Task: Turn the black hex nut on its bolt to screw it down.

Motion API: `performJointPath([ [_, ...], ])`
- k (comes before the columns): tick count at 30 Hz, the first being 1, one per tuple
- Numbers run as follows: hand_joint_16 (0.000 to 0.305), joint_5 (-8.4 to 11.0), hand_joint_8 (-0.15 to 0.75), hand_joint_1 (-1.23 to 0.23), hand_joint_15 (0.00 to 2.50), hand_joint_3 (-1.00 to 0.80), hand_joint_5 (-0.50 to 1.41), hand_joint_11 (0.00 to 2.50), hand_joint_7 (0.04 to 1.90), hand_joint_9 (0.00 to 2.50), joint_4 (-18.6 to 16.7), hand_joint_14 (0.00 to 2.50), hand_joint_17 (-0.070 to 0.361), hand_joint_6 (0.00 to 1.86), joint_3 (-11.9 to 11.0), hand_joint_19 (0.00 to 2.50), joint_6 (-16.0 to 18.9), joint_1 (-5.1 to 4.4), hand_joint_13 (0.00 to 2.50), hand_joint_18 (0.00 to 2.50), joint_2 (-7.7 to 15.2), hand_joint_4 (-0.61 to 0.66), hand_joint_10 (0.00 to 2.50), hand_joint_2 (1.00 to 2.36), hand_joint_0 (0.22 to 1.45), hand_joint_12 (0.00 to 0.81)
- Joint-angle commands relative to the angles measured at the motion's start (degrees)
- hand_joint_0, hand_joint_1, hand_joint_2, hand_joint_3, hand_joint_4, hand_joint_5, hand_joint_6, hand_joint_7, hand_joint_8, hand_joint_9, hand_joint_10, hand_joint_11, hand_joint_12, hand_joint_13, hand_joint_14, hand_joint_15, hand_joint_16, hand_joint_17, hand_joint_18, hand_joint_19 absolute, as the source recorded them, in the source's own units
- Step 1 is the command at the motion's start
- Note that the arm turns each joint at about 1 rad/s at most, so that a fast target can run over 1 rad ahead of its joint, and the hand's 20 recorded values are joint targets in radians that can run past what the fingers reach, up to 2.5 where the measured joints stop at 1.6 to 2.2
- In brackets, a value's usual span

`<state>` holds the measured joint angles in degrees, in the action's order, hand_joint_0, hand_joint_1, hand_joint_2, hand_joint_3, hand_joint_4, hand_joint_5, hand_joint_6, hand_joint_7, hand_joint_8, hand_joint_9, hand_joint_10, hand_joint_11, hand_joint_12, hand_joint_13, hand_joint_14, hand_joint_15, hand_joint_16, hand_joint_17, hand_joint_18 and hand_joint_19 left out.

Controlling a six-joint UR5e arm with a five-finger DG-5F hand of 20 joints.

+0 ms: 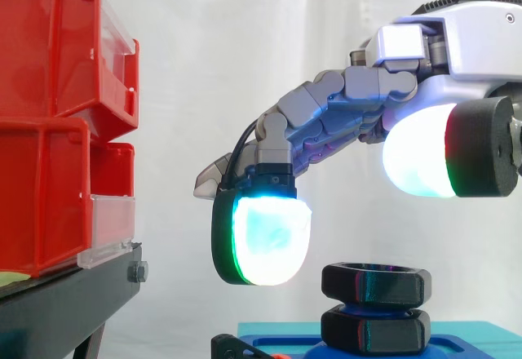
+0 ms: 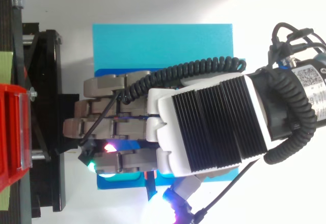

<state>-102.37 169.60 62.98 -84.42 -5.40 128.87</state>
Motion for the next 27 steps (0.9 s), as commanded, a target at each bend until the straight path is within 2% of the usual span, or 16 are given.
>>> performJointPath([
  [1, 0.048, 0.51, 0.299, -0.29, 0.15, -0.5, -0.17, 0.23, 0.92, 0.4, -0.6, 0.0, 0.108, 0.58, 1.0, 0.23, 0.0, -0.14, 0.5, 0.37, 0.0, 0.3, 0.01, 1.0, 0.5, 0.363],
  [4, 0.048, 0.86, 0.297, -0.29, 0.15, -0.5, -0.17, 0.23, 0.92, 0.4, -3.3, 0.01, 0.108, 0.58, 3.0, 0.23, 0.6, -0.23, 0.5, 0.38, 0.0, 0.3, 0.01, 1.0, 0.5, 0.363],
  [13, 0.048, 0.68, 0.298, -0.29, 0.15, -0.5, -0.17, 0.24, 0.91, 0.41, -3.2, 0.0, 0.108, 0.59, 3.0, 0.22, 1.1, 0.12, 0.5, 0.38, 0.0, 0.3, 0.01, 1.0, 0.5, 0.365],
  [16, 0.048, 0.59, 0.3, -0.29, 0.15, -0.5, -0.18, 0.23, 0.88, 0.41, -3.0, 0.0, 0.108, 0.62, 3.0, 0.23, 1.1, 0.3, 0.51, 0.38, 0.0, 0.3, 0.01, 1.0, 0.5, 0.366],
  [21, 0.048, 0.42, 0.297, -0.25, 0.15, -0.5, -0.19, 0.24, 0.7, 0.41, -2.2, 0.0, 0.108, 0.73, 3.0, 0.22, 1.0, 0.56, 0.51, 0.38, 0.0, 0.3, 0.01, 1.0, 0.5, 0.363],
  [27, 0.048, -0.28, 0.297, -0.24, 0.15, -0.5, -0.19, 0.24, 0.69, 0.41, -2.1, 0.0, 0.108, 0.74, 3.0, 0.22, 0.9, 1.18, 0.51, 0.38, 0.0, 0.31, 0.01, 1.0, 0.5, 0.365],
])
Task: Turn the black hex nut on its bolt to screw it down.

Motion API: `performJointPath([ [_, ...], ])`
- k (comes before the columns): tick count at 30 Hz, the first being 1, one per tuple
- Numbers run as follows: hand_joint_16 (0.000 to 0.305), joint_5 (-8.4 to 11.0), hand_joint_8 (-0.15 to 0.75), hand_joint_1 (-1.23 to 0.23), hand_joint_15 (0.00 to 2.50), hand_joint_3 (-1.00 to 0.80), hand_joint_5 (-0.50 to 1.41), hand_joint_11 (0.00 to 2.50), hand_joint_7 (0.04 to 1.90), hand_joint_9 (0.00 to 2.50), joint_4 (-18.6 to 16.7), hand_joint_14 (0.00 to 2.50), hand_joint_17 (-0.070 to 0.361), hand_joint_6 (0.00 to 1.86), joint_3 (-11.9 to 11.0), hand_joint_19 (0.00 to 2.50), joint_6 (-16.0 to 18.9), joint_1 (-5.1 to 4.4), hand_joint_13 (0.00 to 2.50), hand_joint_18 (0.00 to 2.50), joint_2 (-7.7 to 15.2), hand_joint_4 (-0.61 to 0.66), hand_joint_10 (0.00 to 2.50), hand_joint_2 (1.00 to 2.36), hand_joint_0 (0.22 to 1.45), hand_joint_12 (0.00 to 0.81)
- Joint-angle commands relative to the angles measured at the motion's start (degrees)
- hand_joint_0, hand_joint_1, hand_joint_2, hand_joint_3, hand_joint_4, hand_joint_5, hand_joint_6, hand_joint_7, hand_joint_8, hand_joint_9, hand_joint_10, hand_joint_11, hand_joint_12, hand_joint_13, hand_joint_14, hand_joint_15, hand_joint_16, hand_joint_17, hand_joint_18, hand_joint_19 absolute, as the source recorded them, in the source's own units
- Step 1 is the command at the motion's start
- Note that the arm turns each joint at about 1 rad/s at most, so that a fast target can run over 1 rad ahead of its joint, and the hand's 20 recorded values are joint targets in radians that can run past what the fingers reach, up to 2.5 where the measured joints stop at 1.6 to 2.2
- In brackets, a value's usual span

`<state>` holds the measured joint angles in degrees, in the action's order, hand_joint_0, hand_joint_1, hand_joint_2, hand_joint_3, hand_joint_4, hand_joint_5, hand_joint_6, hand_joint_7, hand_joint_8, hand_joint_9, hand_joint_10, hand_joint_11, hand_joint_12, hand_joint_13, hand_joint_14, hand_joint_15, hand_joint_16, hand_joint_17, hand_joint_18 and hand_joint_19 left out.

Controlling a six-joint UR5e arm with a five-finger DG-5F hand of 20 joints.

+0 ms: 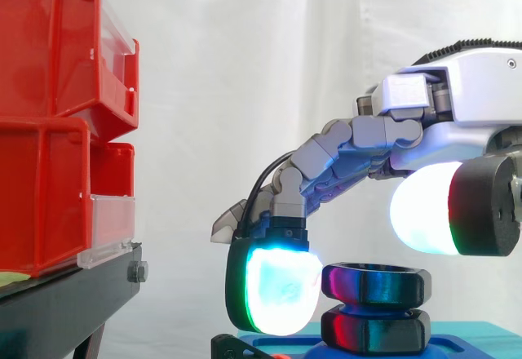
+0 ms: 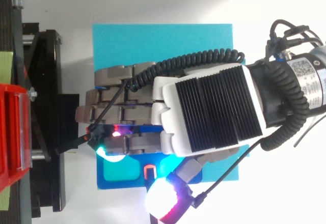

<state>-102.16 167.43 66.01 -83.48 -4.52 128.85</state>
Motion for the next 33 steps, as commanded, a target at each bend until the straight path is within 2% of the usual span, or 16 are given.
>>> performJointPath([
  [1, 0.048, -0.67, 0.297, -0.24, 0.15, -0.5, -0.19, 0.24, 0.67, 0.41, 0.2, 0.0, 0.108, 0.75, 0.0, 0.21, 0.0, 0.39, 0.51, 0.38, 0.0, 0.31, 0.01, 1.0, 0.5, 0.364],
  [15, 0.048, -1.46, 0.297, -0.26, 0.16, -0.5, -0.21, 0.26, 0.58, 0.41, 0.4, 0.0, 0.108, 0.82, 0.0, 0.23, -0.1, 0.92, 0.52, 0.38, 0.0, 0.33, 0.01, 1.0, 0.5, 0.359],
  [26, 0.049, -3.31, 0.3, -0.21, 0.2, -0.5, -0.21, 0.28, 0.58, 0.45, 0.4, 0.01, 0.11, 0.85, -0.1, 0.26, -0.5, 1.97, 0.57, 0.43, 0.0, 0.31, 0.01, 1.0, 0.5, 0.359],
  [27, 0.049, -4.45, 0.301, -0.21, 0.2, -0.5, -0.21, 0.28, 0.57, 0.45, 0.4, 0.01, 0.11, 0.85, -0.1, 0.27, -0.7, 2.5, 0.57, 0.43, 0.0, 0.31, 0.01, 1.0, 0.5, 0.359],
  [31, 0.049, -7.79, 0.302, -0.21, 0.21, -0.5, -0.21, 0.29, 0.58, 0.45, 0.6, 0.01, 0.11, 0.85, -0.2, 0.27, -0.8, 3.46, 0.57, 0.44, 0.0, 0.31, 0.01, 1.0, 0.5, 0.359],
  [33, 0.049, -8.84, 0.302, -0.21, 0.21, -0.5, -0.21, 0.29, 0.58, 0.45, 0.4, 0.01, 0.11, 0.85, -0.2, 0.26, -0.8, 4.08, 0.57, 0.44, 0.0, 0.31, 0.01, 1.0, 0.5, 0.359],
])
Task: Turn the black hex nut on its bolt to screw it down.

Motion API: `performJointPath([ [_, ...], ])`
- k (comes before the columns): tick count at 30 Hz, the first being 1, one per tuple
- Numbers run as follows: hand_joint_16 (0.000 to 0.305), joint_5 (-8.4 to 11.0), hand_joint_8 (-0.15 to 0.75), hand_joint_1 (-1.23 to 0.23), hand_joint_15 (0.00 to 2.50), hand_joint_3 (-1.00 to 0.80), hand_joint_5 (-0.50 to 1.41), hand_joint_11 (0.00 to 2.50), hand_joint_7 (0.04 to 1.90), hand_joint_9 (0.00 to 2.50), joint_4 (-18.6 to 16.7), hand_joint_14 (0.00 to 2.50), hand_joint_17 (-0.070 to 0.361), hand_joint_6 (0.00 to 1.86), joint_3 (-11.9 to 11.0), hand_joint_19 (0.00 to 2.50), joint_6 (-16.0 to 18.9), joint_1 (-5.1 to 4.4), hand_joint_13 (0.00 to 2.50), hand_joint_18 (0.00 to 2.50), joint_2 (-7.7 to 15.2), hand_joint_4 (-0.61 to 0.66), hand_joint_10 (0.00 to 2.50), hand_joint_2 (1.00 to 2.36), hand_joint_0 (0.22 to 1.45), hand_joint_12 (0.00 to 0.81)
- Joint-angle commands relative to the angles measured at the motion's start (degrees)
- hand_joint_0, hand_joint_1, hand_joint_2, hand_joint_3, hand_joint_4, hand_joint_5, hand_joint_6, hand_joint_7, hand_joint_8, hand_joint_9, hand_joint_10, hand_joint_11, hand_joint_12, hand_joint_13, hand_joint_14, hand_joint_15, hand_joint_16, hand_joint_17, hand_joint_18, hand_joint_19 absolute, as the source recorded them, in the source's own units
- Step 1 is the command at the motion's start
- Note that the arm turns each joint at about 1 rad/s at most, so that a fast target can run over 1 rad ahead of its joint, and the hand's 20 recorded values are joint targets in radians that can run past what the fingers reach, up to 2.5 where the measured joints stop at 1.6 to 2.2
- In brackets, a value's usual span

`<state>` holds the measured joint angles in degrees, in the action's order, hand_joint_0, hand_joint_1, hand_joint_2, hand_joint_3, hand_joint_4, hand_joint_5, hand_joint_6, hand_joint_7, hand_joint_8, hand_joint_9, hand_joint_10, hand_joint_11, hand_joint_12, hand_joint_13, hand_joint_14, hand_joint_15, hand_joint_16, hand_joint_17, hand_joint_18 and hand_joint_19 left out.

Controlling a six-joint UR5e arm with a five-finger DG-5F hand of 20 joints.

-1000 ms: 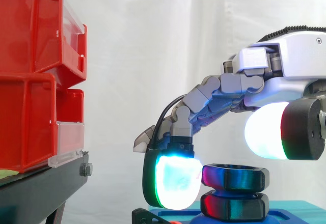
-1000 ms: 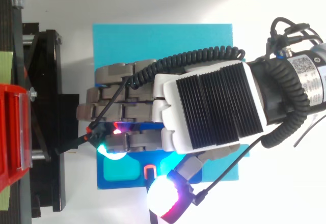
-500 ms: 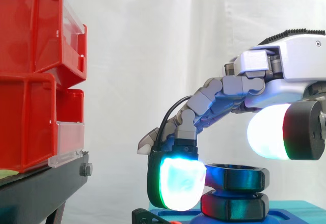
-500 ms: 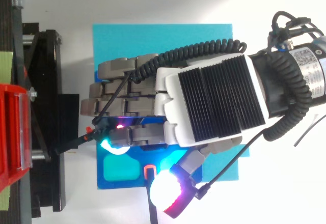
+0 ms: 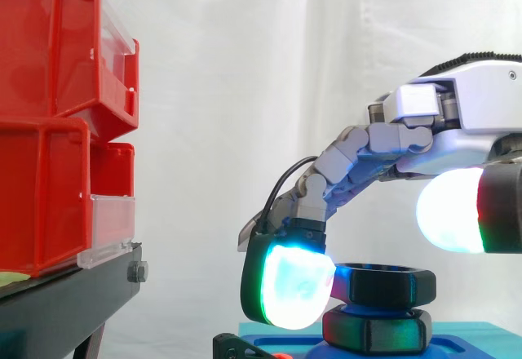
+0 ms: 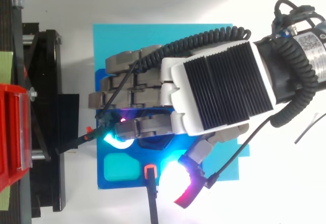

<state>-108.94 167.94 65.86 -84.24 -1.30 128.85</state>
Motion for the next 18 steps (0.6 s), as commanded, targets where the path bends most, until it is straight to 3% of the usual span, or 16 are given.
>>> performJointPath([
  [1, 0.049, -2.15, 0.301, -0.21, 0.21, -0.5, -0.21, 0.29, 0.58, 0.45, -0.2, 0.01, 0.11, 0.85, 0.0, 0.27, -0.1, 0.95, 0.58, 0.44, 0.0, 0.31, 0.01, 1.0, 0.5, 0.359],
  [2, 0.049, -2.51, 0.302, -0.21, 0.21, -0.5, -0.21, 0.29, 0.58, 0.45, -0.2, 0.01, 0.11, 0.85, 0.0, 0.27, -0.1, 1.57, 0.58, 0.44, 0.0, 0.31, 0.01, 1.0, 0.5, 0.36],
  [18, 0.049, -6.02, 0.304, -0.21, 0.22, -0.5, -0.21, 0.29, 0.58, 0.46, -2.5, 0.01, 0.111, 0.85, 0.1, 0.29, 0.0, 4.29, 0.59, 0.46, 0.0, 0.31, 0.01, 1.0, 0.5, 0.361],
])
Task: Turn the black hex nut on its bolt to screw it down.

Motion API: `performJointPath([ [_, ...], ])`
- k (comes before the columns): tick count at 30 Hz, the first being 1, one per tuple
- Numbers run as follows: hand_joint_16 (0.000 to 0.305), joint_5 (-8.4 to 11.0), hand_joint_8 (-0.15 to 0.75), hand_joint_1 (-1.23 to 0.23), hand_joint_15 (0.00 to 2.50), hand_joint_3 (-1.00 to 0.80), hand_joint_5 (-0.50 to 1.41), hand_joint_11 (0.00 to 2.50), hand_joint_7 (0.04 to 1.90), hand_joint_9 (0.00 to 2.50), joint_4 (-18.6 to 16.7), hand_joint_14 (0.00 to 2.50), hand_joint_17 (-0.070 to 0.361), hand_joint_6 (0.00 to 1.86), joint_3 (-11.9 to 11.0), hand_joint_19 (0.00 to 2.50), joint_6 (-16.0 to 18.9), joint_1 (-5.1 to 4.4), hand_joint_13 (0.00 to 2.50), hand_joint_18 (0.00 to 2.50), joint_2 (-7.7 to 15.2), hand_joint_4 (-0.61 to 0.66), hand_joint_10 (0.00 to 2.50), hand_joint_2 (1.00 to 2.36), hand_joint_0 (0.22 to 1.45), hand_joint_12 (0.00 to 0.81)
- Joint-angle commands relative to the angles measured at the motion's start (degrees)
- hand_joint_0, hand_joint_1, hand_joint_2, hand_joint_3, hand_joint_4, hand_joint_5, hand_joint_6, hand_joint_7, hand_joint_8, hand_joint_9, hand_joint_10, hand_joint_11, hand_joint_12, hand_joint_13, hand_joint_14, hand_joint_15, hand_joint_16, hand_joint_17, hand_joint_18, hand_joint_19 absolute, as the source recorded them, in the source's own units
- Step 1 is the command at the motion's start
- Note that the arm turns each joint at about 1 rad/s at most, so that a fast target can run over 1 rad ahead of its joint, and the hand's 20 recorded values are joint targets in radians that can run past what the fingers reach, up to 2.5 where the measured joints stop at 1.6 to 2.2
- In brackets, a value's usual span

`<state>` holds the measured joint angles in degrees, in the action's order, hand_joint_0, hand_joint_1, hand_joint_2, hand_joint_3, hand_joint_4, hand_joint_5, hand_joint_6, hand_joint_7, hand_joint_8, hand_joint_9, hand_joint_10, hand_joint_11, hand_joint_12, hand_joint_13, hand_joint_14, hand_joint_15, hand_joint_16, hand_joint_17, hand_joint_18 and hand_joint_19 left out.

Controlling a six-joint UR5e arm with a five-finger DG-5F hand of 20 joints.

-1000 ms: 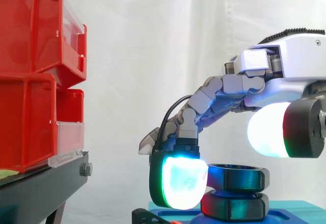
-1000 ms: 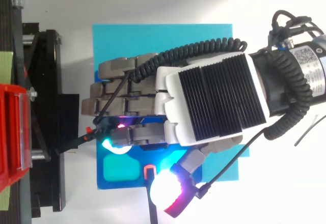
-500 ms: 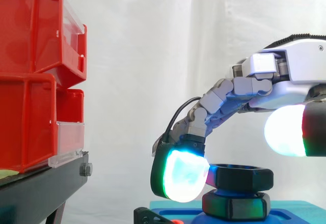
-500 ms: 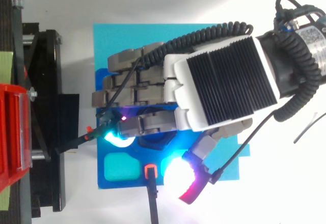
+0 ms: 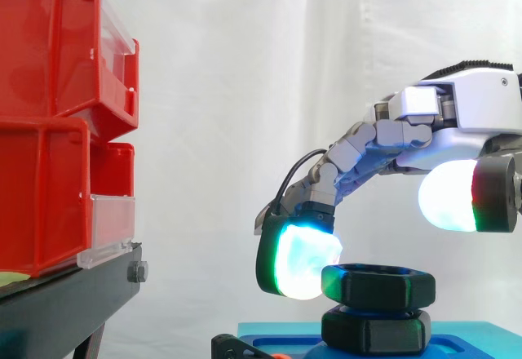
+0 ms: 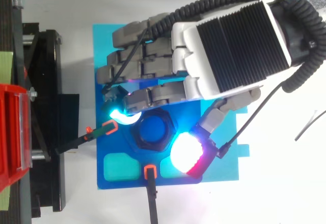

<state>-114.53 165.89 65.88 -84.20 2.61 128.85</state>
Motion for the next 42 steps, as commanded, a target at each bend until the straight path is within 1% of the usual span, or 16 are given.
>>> performJointPath([
  [1, 0.049, -0.78, 0.304, -0.21, 0.22, -0.5, -0.21, 0.29, 0.58, 0.46, -0.7, 0.01, 0.111, 0.85, -0.1, 0.28, 0.0, 0.65, 0.59, 0.46, 0.0, 0.3, 0.01, 1.0, 0.5, 0.363],
  [9, 0.049, -3.15, 0.305, -0.22, 0.22, -0.5, -0.21, 0.29, 0.58, 0.47, -1.6, 0.01, 0.11, 0.85, 0.0, 0.28, 0.1, 2.84, 0.6, 0.47, 0.0, 0.31, 0.01, 1.0, 0.5, 0.361],
  [12, 0.049, -4.03, 0.304, -0.23, 0.22, -0.5, -0.21, 0.3, 0.58, 0.47, -2.5, 0.01, 0.11, 0.84, -0.3, 0.29, 0.4, 2.93, 0.6, 0.47, 0.0, 0.3, 0.01, 1.0, 0.5, 0.362],
  [14, 0.049, -4.03, 0.305, -0.23, 0.22, -0.5, -0.21, 0.3, 0.59, 0.47, -2.8, 0.01, 0.11, 0.84, -0.8, 0.29, 0.6, 2.76, 0.6, 0.48, 0.0, 0.3, 0.01, 1.0, 0.5, 0.36],
  [16, 0.049, -3.86, 0.303, -0.23, 0.23, -0.5, -0.21, 0.3, 0.58, 0.47, -3.7, 0.01, 0.11, 0.84, -1.6, 0.29, 0.7, 2.14, 0.6, 0.47, 0.0, 0.31, 0.01, 1.0, 0.5, 0.36],
  [21, 0.049, -2.98, 0.302, -0.24, 0.22, -0.5, -0.21, 0.3, 0.59, 0.47, -7.2, 0.01, 0.11, 0.8, -1.6, 0.29, 0.7, 1.17, 0.6, 0.47, 0.2, 0.3, 0.01, 1.0, 0.5, 0.361],
  [25, 0.049, -2.54, 0.302, -0.24, 0.22, -0.5, -0.2, 0.3, 0.61, 0.47, -10.4, 0.01, 0.11, 0.78, -2.2, 0.29, 2.2, 0.21, 0.6, 0.47, 2.6, 0.3, 0.01, 1.0, 0.5, 0.362],
  [26, 0.049, -2.45, 0.301, -0.24, 0.22, -0.5, -0.2, 0.29, 0.61, 0.47, -11.4, 0.01, 0.11, 0.78, -3.0, 0.29, 3.2, -0.23, 0.6, 0.47, 4.0, 0.3, 0.01, 1.0, 0.5, 0.363],
  [27, 0.049, -2.45, 0.301, -0.24, 0.22, -0.5, -0.2, 0.29, 0.61, 0.47, -11.6, 0.01, 0.11, 0.78, -3.5, 0.29, 3.3, -0.41, 0.6, 0.47, 4.0, 0.3, 0.01, 1.0, 0.5, 0.362],
  [28, 0.049, -2.36, 0.302, -0.24, 0.22, -0.5, -0.2, 0.29, 0.62, 0.47, -11.5, 0.01, 0.11, 0.78, -3.6, 0.29, 3.6, -1.02, 0.6, 0.47, 4.2, 0.3, 0.01, 1.0, 0.5, 0.363],
  [30, 0.049, -2.01, 0.301, -0.24, 0.22, -0.5, -0.2, 0.31, 0.61, 0.47, -11.3, 0.01, 0.11, 0.79, -3.7, 0.29, 3.7, -1.46, 0.6, 0.47, 4.2, 0.3, 0.01, 1.0, 0.5, 0.362],
  [31, 0.049, -1.31, 0.301, -0.24, 0.22, -0.5, -0.2, 0.3, 0.59, 0.47, -10.5, 0.01, 0.11, 0.8, -4.4, 0.29, 3.7, -1.99, 0.6, 0.47, 4.2, 0.3, 0.01, 1.0, 0.5, 0.363],
  [33, 0.049, -1.04, 0.301, -0.25, 0.22, -0.5, -0.21, 0.3, 0.59, 0.47, -9.4, 0.01, 0.11, 0.81, -4.8, 0.29, 3.7, -2.17, 0.6, 0.48, 4.2, 0.3, 0.01, 1.0, 0.5, 0.361],
  [35, 0.049, -0.52, 0.303, -0.25, 0.22, -0.5, -0.21, 0.29, 0.59, 0.47, -6.0, 0.01, 0.11, 0.82, -5.1, 0.29, 3.7, -2.78, 0.6, 0.48, 4.2, 0.31, 0.01, 1.0, 0.5, 0.361],
  [39, 0.049, 0.54, 0.303, -0.25, 0.23, -0.5, -0.21, 0.3, 0.59, 0.47, -5.2, 0.01, 0.11, 0.83, -5.1, 0.29, 3.7, -3.57, 0.6, 0.48, 4.2, 0.3, 0.01, 1.0, 0.51, 0.362],
  [42, 0.048, 0.71, 0.299, -0.25, 0.22, -0.5, -0.21, 0.3, 0.59, 0.45, -5.1, 0.01, 0.109, 0.84, -5.1, 0.3, 3.7, -3.84, 0.59, 0.46, 4.2, 0.31, 0.01, 1.0, 0.51, 0.36],
])
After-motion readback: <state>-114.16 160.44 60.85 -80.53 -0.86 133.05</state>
